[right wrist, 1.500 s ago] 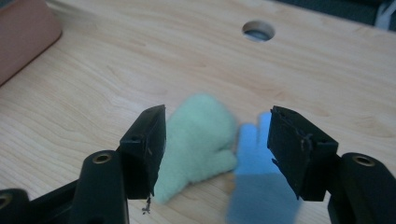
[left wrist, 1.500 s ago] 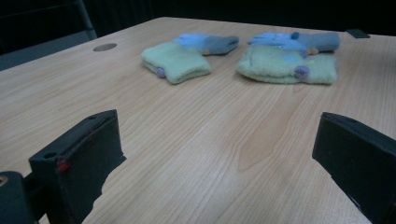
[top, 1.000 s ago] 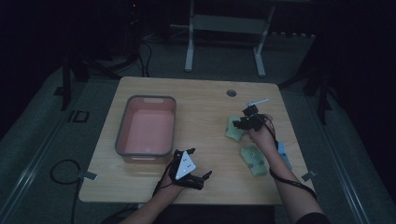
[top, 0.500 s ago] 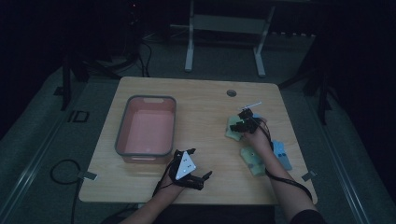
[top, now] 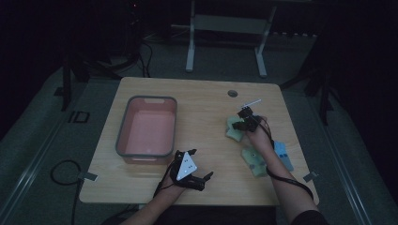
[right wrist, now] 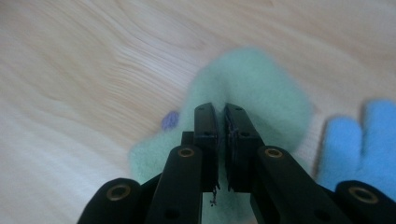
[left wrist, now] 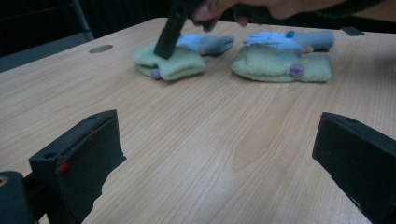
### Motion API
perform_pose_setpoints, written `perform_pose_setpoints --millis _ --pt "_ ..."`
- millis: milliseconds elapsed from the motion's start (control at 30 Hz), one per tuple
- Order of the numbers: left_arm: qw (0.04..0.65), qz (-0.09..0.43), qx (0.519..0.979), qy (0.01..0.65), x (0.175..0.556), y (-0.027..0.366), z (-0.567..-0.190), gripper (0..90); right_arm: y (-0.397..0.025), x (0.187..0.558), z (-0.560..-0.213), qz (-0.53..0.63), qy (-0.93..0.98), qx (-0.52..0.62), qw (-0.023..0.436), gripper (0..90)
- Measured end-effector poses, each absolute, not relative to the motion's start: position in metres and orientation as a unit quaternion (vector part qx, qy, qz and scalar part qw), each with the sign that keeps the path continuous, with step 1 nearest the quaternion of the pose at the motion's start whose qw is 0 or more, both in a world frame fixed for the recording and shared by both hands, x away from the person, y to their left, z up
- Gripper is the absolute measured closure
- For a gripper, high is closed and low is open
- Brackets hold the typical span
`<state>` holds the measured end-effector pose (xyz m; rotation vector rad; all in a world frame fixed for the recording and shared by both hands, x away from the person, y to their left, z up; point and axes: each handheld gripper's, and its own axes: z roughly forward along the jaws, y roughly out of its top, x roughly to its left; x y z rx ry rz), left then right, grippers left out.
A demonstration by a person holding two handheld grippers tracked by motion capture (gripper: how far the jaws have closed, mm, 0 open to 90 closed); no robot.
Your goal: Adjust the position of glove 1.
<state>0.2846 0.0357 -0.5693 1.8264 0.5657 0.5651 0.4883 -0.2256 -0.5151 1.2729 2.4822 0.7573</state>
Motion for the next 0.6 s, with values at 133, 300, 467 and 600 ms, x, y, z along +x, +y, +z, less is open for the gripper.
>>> perform_pose_setpoints --millis 133,300,467,600 --pt "0.542 0.237 0.77 0.239 0.285 0.035 -0.569 1.8 -0.214 0.474 -0.493 0.281 0.865 0.394 0.13 84.9" --pt "0.541 0.24 0.77 0.239 0.285 0.035 -0.569 1.8 -0.2 0.448 -0.469 0.304 0.872 0.355 0.148 85.0" --pt "0.541 0.237 0.77 0.242 0.285 0.036 -0.569 1.7 -0.189 0.422 -0.457 0.316 0.882 0.313 0.157 85.0" --pt "0.542 0.239 0.768 0.243 0.285 0.036 -0.569 1.8 -0.185 0.4 -0.457 0.32 0.884 0.303 0.158 84.9"
